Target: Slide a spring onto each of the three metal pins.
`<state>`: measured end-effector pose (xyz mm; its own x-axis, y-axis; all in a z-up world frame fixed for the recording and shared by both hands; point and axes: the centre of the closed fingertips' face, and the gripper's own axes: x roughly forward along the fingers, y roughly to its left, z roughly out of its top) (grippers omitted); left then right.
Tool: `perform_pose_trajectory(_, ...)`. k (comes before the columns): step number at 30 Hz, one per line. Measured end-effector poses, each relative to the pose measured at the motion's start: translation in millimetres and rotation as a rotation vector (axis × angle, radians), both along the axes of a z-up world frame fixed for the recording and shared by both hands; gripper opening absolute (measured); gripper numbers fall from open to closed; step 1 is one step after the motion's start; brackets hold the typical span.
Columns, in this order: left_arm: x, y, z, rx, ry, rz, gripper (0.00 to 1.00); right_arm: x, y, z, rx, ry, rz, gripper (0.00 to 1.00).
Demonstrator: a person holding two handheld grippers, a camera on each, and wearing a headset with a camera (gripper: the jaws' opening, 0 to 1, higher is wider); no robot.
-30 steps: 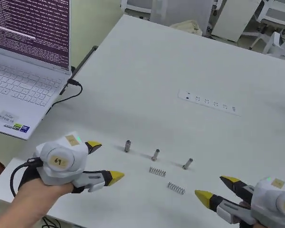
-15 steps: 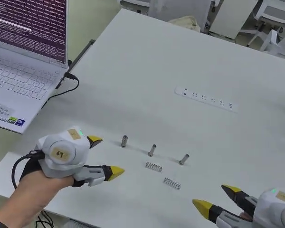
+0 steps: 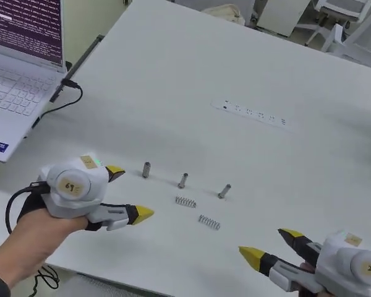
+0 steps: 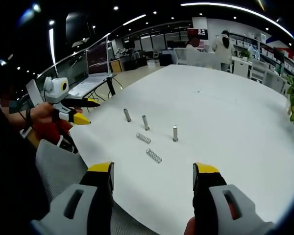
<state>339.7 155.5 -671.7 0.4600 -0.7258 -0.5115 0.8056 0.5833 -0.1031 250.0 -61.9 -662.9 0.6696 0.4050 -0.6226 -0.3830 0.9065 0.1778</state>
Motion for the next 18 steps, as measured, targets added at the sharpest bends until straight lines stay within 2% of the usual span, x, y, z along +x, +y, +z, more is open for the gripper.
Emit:
perform_pose_trajectory(10, -7.7, -22.7, -20.3, 0.023, 0.029, -0.076, 0.59, -11.1, -5.8, -5.0, -0.007, 0.016, -0.027, 0.64)
perform_pose_trajectory(18, -6.6, -47.0, -31.1, 0.035, 0.043, -0.132, 0.58, -14.3, -16.6, -2.7, -0.01, 0.016, -0.051, 0.64)
